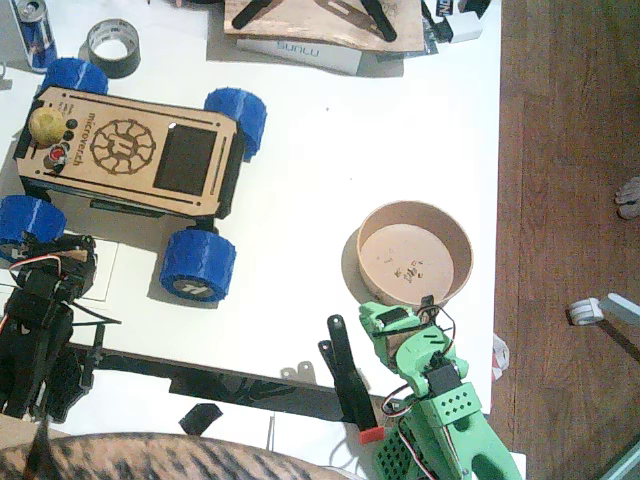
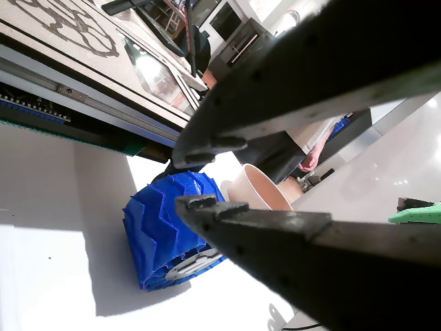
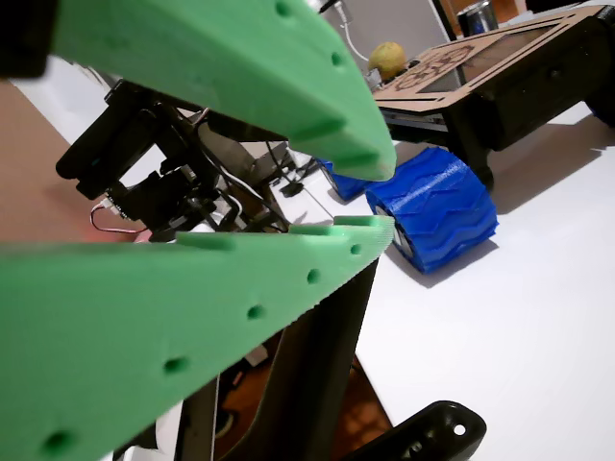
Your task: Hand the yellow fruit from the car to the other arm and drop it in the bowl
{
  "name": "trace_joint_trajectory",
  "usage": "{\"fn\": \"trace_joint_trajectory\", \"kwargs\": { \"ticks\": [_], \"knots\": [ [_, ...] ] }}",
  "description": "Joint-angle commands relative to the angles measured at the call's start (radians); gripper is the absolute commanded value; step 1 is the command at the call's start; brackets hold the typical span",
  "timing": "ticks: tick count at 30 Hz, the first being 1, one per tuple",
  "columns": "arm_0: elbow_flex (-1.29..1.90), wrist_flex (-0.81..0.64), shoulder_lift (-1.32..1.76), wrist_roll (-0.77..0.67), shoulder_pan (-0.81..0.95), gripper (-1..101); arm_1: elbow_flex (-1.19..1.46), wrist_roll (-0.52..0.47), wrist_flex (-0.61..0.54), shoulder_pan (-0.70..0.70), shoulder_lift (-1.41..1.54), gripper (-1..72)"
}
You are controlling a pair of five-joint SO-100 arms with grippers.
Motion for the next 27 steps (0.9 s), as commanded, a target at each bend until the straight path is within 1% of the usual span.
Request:
{"fn": "trace_joint_trajectory", "kwargs": {
  "ticks": [1,21,25,27],
  "knots": [
    [0.109,-0.009,0.098,-0.002,-0.003,4,-0.005,-0.069,0.038,-0.091,0.037,0.0],
    [0.107,-0.003,0.098,-0.002,0.0,4,-0.005,-0.069,0.038,-0.091,0.037,0.0],
    [0.037,0.006,0.086,-0.008,0.014,6,-0.005,-0.069,0.04,-0.091,0.037,0.0],
    [-0.043,-0.005,-0.026,-0.006,-0.002,6,-0.005,-0.069,0.04,-0.091,0.037,0.0]
  ]
}}
